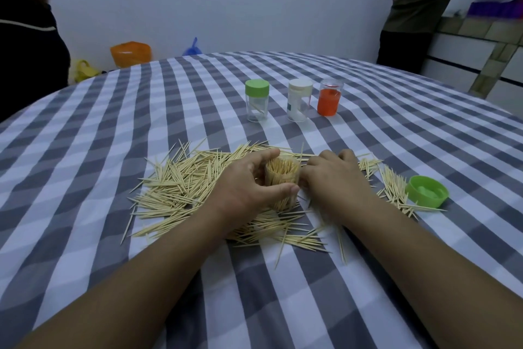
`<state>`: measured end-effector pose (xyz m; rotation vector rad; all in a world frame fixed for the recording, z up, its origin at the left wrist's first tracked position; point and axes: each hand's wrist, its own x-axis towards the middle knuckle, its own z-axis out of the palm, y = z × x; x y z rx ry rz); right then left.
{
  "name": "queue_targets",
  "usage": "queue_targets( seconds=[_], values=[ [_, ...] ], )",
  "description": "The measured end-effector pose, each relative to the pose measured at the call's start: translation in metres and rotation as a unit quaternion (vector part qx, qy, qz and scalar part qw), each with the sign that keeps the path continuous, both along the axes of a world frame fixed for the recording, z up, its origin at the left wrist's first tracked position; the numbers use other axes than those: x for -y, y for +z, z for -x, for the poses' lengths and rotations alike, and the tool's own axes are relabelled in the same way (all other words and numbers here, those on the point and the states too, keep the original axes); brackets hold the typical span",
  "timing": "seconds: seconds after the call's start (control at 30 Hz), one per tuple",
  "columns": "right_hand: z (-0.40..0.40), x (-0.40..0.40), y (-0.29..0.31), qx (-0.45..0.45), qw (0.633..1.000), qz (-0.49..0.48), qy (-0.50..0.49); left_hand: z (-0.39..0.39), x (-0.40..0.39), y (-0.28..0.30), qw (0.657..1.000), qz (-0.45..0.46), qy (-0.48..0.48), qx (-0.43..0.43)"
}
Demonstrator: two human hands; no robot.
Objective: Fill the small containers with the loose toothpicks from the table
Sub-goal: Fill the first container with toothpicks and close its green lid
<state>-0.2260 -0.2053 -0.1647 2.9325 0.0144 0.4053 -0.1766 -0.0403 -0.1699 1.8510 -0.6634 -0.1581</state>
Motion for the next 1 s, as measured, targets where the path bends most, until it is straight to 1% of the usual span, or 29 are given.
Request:
queue_targets(
  seconds=[0.1,0.2,0.23,0.27,0.3,0.33,0.37,0.47,0.53,0.6,0.73,0.83,0.9,1.0],
  values=[
    [0.001,0.003,0.002,0.016,0.999,0.016,-0.023,0.001,0.0,0.001,1.0,-0.002,-0.002,-0.001],
    [0.002,0.006,0.009,0.036,0.998,-0.015,-0.047,0.003,-0.001,0.002,1.0,0.0,-0.01,-0.011],
    [0.002,0.008,0.01,0.045,0.996,-0.047,-0.053,0.004,-0.001,0.003,1.0,0.001,-0.011,-0.013],
    [0.003,0.009,0.011,0.054,0.992,-0.102,-0.058,0.005,-0.001,0.004,1.0,0.003,-0.012,-0.013],
    [0.005,0.01,0.014,0.062,0.98,-0.178,-0.06,0.006,-0.002,0.005,1.0,0.004,-0.013,-0.012],
    [0.008,0.01,0.016,0.07,0.96,-0.265,-0.057,0.008,-0.002,0.005,1.0,0.005,-0.015,-0.013],
    [0.011,0.01,0.018,0.077,0.933,-0.35,-0.048,0.008,-0.002,0.006,1.0,0.007,-0.016,-0.014],
    [0.016,0.008,0.025,0.117,0.825,-0.553,-0.011,0.008,-0.001,0.005,0.999,0.013,-0.02,-0.021],
    [0.018,0.006,0.029,0.141,0.757,-0.638,0.013,0.008,0.0,0.005,1.0,0.012,-0.021,-0.016],
    [0.019,0.004,0.033,0.16,0.715,-0.68,0.032,0.009,0.0,0.005,1.0,0.012,-0.022,-0.015],
    [0.022,-0.003,0.038,0.183,0.676,-0.712,0.051,0.008,0.0,0.003,1.0,0.008,-0.024,-0.015],
    [0.023,-0.006,0.039,0.198,0.662,-0.72,0.064,0.008,0.0,0.003,1.0,0.0,-0.027,-0.005],
    [0.024,-0.009,0.04,0.207,0.646,-0.731,0.074,0.008,0.001,0.002,1.0,0.0,-0.028,-0.004],
    [0.024,-0.015,0.039,0.2,0.629,-0.747,0.082,0.007,0.003,-0.002,1.0,0.006,-0.029,-0.009]
  ],
)
